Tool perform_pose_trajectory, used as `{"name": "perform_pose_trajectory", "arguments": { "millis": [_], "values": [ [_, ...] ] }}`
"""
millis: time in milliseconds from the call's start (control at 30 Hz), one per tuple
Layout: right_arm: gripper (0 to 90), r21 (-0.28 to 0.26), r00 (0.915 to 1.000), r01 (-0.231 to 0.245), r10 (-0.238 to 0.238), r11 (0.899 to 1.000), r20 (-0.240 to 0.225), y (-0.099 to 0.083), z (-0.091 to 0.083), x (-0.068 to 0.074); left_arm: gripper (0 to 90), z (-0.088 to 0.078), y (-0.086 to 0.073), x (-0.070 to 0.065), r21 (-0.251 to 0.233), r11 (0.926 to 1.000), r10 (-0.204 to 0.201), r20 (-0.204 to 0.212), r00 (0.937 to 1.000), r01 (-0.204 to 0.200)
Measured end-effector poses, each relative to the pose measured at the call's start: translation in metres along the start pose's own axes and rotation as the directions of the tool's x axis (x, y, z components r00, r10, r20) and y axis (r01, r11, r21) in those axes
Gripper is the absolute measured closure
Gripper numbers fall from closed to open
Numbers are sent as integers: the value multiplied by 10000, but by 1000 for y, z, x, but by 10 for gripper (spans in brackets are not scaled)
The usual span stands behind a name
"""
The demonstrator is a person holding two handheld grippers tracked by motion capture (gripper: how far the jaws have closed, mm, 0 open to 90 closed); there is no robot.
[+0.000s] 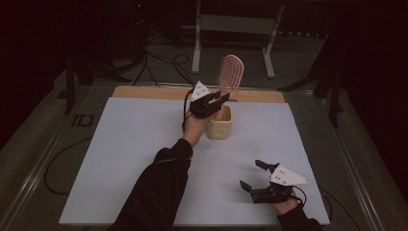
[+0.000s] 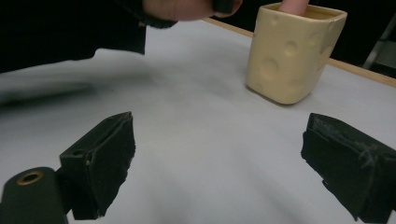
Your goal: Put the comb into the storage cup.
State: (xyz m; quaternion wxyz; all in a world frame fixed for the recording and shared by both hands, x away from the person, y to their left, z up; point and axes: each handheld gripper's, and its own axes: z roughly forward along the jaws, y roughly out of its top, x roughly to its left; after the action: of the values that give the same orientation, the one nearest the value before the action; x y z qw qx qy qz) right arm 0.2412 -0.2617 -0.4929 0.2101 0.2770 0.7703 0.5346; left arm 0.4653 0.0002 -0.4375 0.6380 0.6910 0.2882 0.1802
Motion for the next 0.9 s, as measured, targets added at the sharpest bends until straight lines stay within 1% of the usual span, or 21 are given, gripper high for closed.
{"name": "perform_pose_trajectory", "arguments": {
  "millis": [33,133,167,233,367,433,533,667,767,800,833,867,900],
  "values": [
    [94,-10,10000,-8,8,10000,-16,0,0,0,700,0,-2,0,14,10000,63,-62,10000,-63],
    [94,14,10000,14,-14,10000,-35,0,0,0,699,-1,-7,-1,-11,10000,59,-83,9999,-60],
    [94,16,10000,24,-24,10000,-24,0,0,1,699,-2,-8,-1,-56,10000,43,-16,10000,-43],
    [94,27,10000,8,-8,10000,-42,0,1,1,699,-2,-11,-3,-74,9999,73,-19,10000,-74],
    [94,73,10000,12,-12,10000,-34,0,1,1,699,-2,-18,-5,72,9999,128,27,9999,-128],
    [94,64,10000,9,-9,10000,-28,0,1,0,699,-2,-21,-6,124,9998,136,-22,9999,-136],
    [94,92,10000,33,-33,10000,-58,0,1,1,698,-1,-25,-6,257,9996,82,-118,9999,-79],
    [94,75,10000,-34,35,10000,-62,-1,1,1,697,1,-29,-8,635,9977,252,-452,9987,-223],
    [94,60,10000,-13,13,10000,-55,0,1,1,695,2,-30,-8,897,9954,392,-550,9977,-341],
    [94,59,10000,-31,32,10000,-55,0,1,1,694,3,-30,-8,958,9945,484,-627,9969,-423],
    [94,54,10000,-31,32,10000,-65,0,1,1,692,2,-30,-9,906,9947,557,-686,9961,-494],
    [94,91,10000,5,-4,10000,-76,-1,1,1,679,2,-29,-9,771,9956,580,-723,9957,-524],
    [94,97,10000,12,-12,10000,-79,-1,1,1,602,2,-28,-9,889,9947,581,-792,9952,-510]
  ]
}}
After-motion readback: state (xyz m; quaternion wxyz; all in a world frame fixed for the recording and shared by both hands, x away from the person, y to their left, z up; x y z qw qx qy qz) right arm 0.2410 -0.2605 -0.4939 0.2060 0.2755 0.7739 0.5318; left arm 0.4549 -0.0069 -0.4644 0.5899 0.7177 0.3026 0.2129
